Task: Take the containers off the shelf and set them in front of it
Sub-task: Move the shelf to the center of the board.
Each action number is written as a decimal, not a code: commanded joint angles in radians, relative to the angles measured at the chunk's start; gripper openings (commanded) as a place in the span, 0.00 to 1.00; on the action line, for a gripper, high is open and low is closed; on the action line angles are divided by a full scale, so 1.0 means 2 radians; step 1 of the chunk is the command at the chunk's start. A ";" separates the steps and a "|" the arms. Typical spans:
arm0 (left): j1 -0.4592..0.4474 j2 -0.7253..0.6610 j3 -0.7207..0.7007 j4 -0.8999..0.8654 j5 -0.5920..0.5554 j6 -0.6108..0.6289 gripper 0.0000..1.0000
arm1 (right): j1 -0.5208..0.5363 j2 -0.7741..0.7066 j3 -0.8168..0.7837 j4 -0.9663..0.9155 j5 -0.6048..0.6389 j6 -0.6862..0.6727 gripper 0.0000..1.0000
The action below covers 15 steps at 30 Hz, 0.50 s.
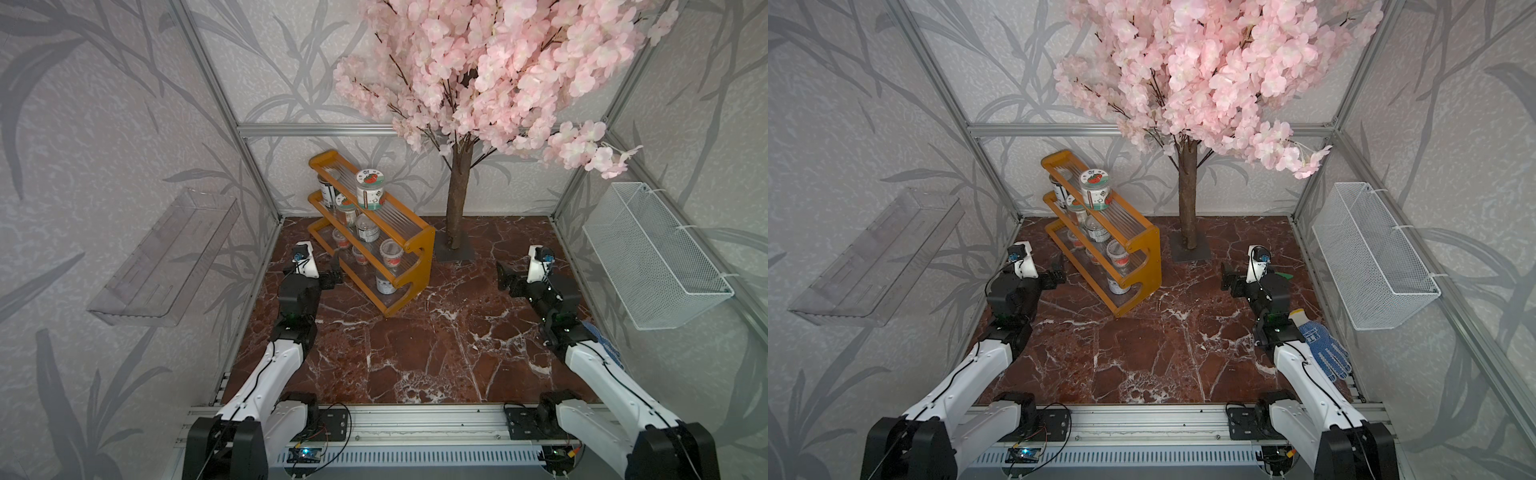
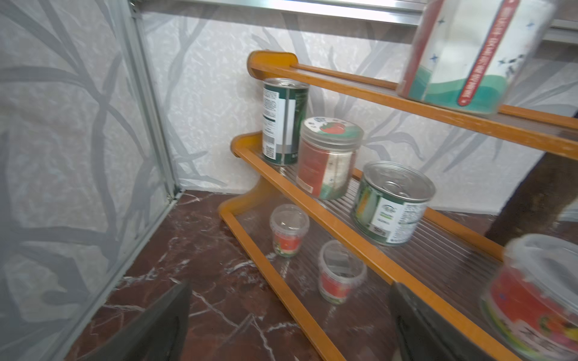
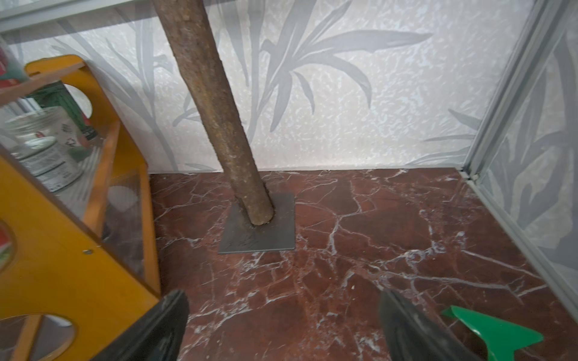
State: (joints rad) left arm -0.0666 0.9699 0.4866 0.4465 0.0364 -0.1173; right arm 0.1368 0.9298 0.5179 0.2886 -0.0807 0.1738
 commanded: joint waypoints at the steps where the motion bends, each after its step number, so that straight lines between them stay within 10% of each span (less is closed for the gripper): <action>1: -0.004 -0.032 0.015 -0.115 0.099 -0.032 1.00 | 0.017 -0.041 0.031 -0.133 -0.041 0.054 0.99; 8: -0.004 -0.063 0.014 -0.147 0.226 -0.087 1.00 | 0.077 -0.098 0.039 -0.184 -0.140 0.112 0.99; 15: -0.074 -0.091 0.006 -0.177 0.239 -0.130 1.00 | 0.258 -0.036 0.080 -0.180 0.034 0.131 0.99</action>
State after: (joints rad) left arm -0.1623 0.8165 0.4896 0.1463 0.4717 -0.3286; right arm 0.5625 0.8078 0.6239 -0.0742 -0.1654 0.3939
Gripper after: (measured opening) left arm 0.999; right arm 0.989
